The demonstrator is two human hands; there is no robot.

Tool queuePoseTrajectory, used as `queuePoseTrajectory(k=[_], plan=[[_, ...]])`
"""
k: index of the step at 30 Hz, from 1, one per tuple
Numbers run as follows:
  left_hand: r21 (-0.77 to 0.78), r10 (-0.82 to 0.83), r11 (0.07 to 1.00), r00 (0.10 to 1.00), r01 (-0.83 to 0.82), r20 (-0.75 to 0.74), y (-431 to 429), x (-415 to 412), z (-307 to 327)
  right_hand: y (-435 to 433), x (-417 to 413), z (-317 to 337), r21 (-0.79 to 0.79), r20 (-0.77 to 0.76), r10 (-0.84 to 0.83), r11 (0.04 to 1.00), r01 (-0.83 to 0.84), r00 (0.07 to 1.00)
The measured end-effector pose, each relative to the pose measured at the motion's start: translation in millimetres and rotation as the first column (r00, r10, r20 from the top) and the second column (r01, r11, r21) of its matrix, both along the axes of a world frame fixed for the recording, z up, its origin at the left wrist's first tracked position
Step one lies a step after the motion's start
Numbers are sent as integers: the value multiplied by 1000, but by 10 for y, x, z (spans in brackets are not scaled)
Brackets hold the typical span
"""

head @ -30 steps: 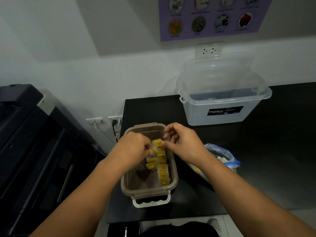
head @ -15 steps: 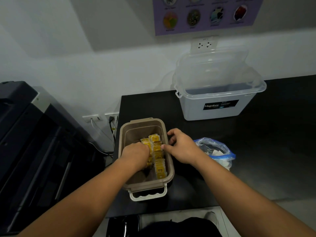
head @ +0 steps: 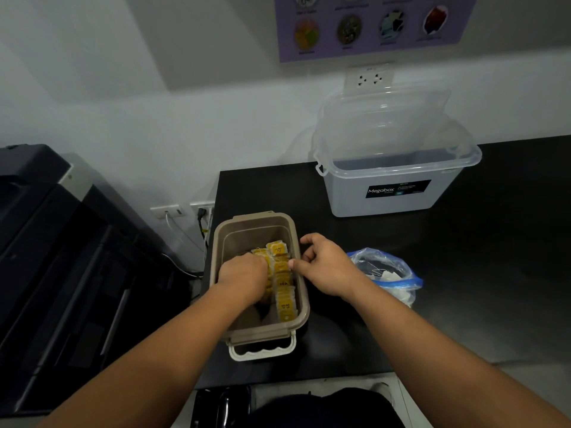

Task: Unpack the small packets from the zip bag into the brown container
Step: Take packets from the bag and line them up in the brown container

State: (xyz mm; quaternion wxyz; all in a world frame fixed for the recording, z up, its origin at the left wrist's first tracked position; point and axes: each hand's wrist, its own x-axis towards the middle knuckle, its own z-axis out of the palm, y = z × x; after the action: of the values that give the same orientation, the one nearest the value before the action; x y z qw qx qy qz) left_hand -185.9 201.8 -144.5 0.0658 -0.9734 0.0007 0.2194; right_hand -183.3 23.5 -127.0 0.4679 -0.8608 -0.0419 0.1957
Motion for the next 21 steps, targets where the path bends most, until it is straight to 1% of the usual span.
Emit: queuePoseTrajectory(k=[3,6,7,9,12,14,15,17,20,21], plan=[[-34,39,999,999,-40,-8,-23,25,197,-128,45,46,22,-3,-12,1000,12,1000],[-130,70,989,998,-68,7,-82,108,478,-345,133,131,24,37,-27,999,26,999],[-159,80,985,996,-75,27,-123,130,583,-433,167,161,20,54,-27,999,26,998],[-226,82,973,989,-52,124,-244,141,793,-628,241,199,-8,84,-22,1000,23,996],[-429,93,903,964,24,249,-563,113,1000,-954,373,173,-91,108,-8,996,18,994],[-535,82,840,954,89,288,-837,123,1003,-1154,438,141,-200,116,38,980,-14,993],[-557,60,822,955,117,290,-976,137,962,-1245,458,118,-269,112,73,962,-41,991],[-552,-14,820,971,148,239,-1244,156,816,-1386,471,49,-387,70,137,917,-99,988],[-511,-98,853,994,108,47,-1604,205,494,-1539,441,-94,-456,-66,177,870,-187,982],[-485,-110,869,994,94,-5,-1706,233,373,-1576,435,-151,-480,-89,191,852,-210,978]])
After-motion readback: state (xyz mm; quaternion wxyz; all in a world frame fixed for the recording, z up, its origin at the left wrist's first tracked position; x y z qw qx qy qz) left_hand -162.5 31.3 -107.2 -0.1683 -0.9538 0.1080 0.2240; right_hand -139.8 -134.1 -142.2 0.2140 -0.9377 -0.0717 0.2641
